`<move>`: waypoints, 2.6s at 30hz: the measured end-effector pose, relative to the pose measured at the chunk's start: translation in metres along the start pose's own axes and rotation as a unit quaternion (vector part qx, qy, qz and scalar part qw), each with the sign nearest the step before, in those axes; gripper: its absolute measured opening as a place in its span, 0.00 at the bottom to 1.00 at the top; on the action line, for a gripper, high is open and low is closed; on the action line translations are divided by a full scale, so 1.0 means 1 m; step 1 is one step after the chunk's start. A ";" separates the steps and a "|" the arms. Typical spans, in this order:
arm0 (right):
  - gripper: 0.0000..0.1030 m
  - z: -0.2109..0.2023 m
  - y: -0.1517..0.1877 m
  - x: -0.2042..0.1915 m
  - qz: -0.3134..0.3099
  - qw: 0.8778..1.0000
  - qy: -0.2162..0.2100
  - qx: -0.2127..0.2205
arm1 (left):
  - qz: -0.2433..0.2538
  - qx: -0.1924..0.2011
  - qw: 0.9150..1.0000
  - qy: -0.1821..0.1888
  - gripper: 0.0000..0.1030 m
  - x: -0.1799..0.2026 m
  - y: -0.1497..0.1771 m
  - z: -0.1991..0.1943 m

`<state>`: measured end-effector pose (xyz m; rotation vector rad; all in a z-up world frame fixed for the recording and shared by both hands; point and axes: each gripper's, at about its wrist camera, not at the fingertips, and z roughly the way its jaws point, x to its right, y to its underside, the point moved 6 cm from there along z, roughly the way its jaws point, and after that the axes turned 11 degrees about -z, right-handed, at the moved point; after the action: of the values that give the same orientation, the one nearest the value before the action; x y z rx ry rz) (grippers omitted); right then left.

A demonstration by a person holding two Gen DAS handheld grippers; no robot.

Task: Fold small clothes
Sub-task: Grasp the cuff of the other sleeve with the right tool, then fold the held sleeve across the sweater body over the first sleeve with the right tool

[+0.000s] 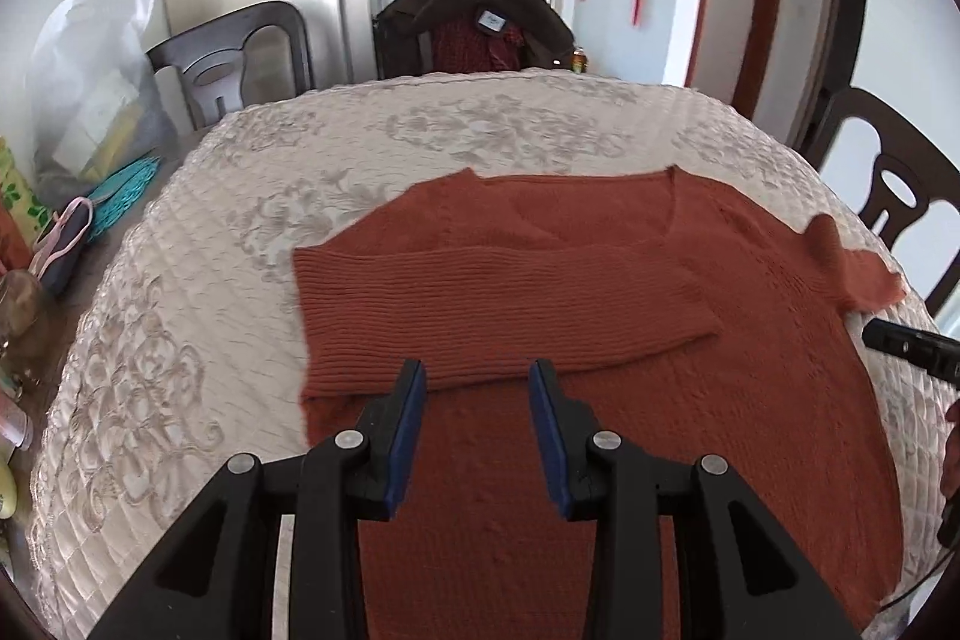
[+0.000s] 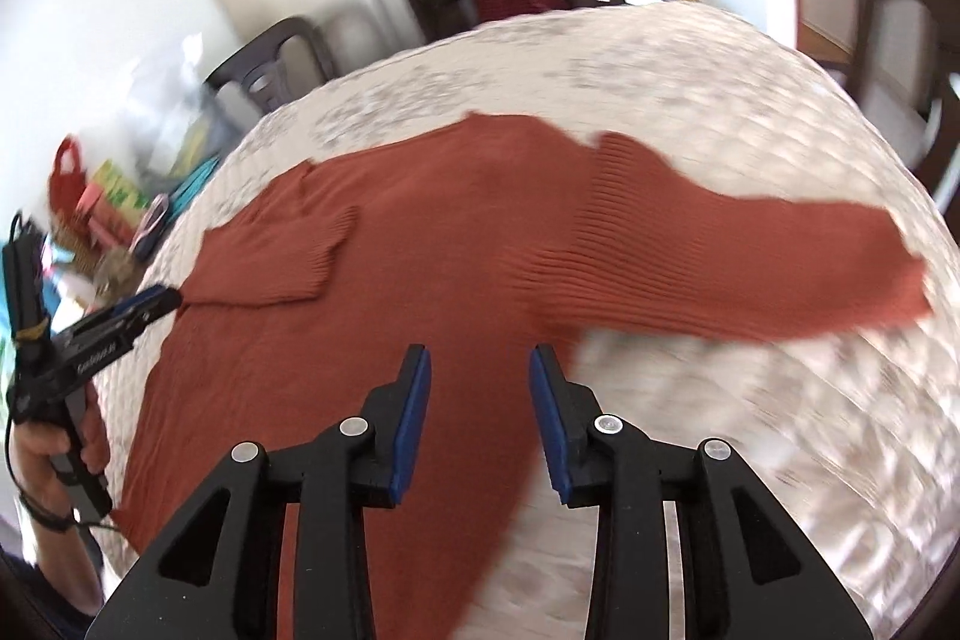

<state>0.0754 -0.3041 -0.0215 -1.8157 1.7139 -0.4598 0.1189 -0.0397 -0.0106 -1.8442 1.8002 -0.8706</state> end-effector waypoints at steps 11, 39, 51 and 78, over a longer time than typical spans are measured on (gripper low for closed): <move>0.38 -0.022 0.021 0.069 0.104 0.994 0.041 0.021 | 0.021 -0.010 1.000 0.005 0.42 0.017 0.009 0.006; 0.38 -0.029 0.005 0.166 0.270 0.955 0.035 0.114 | 0.007 -0.042 0.999 0.012 0.52 0.013 0.027 0.026; 0.09 -0.038 -0.074 0.059 0.113 0.982 -0.059 0.139 | 0.008 -0.041 0.999 0.012 0.54 0.012 0.027 0.026; 0.19 0.009 -0.039 -0.026 -0.031 0.996 -0.073 0.049 | -0.007 -0.030 0.996 0.088 0.58 0.028 0.014 0.015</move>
<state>0.1086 -0.2772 -0.0006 -1.7905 1.5138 -0.4199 0.1181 -0.0704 -0.0272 -1.8684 1.9410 -1.0243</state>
